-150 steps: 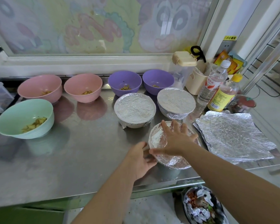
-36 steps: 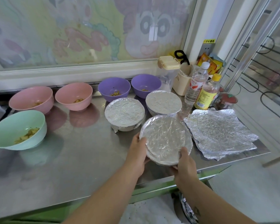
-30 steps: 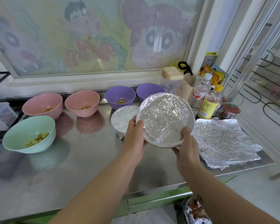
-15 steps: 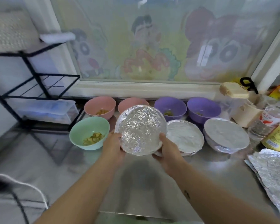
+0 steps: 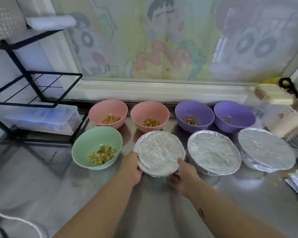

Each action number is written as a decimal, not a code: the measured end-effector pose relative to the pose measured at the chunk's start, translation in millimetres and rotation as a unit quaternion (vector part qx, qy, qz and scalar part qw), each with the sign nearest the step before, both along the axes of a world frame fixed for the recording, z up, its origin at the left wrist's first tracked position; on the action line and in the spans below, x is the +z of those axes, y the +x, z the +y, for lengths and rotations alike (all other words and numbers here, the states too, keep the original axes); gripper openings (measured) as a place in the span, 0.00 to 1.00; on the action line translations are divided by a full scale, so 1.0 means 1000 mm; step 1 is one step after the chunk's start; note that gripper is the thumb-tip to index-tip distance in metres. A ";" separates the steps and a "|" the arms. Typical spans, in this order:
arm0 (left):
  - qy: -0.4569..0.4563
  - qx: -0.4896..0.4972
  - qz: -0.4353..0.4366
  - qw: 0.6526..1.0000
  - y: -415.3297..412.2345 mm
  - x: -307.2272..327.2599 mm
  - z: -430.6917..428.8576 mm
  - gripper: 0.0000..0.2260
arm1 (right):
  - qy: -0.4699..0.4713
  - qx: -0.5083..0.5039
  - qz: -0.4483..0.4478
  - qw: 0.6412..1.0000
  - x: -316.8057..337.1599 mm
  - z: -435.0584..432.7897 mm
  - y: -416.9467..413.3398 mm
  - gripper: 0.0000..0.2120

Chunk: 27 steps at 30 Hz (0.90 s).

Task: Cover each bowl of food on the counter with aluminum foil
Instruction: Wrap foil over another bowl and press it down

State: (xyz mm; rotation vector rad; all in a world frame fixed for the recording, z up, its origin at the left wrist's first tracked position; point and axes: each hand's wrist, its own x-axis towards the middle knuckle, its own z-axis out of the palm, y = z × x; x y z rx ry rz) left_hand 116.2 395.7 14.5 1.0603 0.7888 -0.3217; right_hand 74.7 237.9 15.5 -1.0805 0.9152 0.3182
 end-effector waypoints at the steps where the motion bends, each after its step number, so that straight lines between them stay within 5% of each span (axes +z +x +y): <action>1: 0.003 -0.004 -0.001 1.000 0.005 0.000 0.000 0.16 | 0.004 -0.002 0.007 1.000 0.001 0.001 0.002 0.09; 8: 0.067 -0.038 -0.031 0.997 0.020 0.005 0.005 0.11 | 0.012 0.013 0.023 1.000 -0.002 0.002 0.006 0.07; 12: 0.075 -0.044 -0.040 0.995 0.014 0.007 0.008 0.18 | 0.006 0.052 0.031 0.998 0.005 0.008 -0.005 0.16; 16: 0.084 -0.086 -0.037 0.992 -0.013 0.018 0.024 0.09 | -0.006 0.138 0.055 0.989 0.012 0.030 -0.028 0.25; 22: 0.042 -0.162 0.069 0.983 -0.047 0.009 0.087 0.14 | -0.024 0.317 0.007 0.948 0.021 0.077 -0.023 0.10; 27: -0.018 -0.054 0.073 0.996 -0.049 0.008 0.124 0.34 | -0.096 0.372 -0.084 0.919 0.039 0.102 0.004 0.02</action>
